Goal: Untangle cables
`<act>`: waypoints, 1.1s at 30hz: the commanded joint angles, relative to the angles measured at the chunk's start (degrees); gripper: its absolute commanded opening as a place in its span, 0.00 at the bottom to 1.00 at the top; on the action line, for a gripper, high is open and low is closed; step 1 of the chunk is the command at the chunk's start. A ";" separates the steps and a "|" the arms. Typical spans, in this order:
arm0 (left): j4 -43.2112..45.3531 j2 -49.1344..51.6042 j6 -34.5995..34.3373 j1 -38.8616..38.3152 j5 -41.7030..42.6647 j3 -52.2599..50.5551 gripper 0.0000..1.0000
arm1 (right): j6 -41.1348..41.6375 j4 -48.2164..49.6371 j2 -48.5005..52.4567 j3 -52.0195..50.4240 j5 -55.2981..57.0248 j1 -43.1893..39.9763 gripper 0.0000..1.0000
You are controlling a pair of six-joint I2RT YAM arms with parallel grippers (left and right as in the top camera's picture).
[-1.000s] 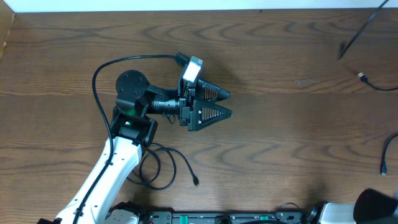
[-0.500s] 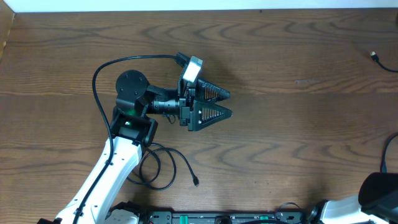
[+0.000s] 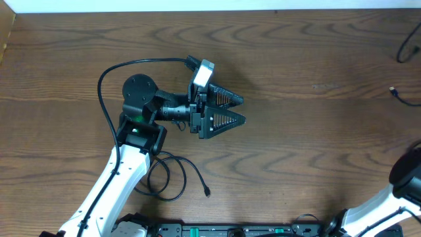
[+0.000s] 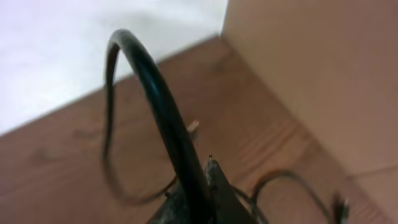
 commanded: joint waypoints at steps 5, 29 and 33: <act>0.46 -1.05 0.59 0.04 0.57 0.52 0.94 | 3.28 -4.52 5.44 0.42 0.46 -2.27 0.09; 0.46 -1.05 0.61 0.04 0.57 0.52 0.94 | -4.85 -12.63 -0.24 0.39 -22.62 -3.34 0.99; 0.46 -1.05 0.61 0.04 0.57 0.52 0.94 | -8.52 -13.57 -3.63 0.39 -31.87 -3.13 0.99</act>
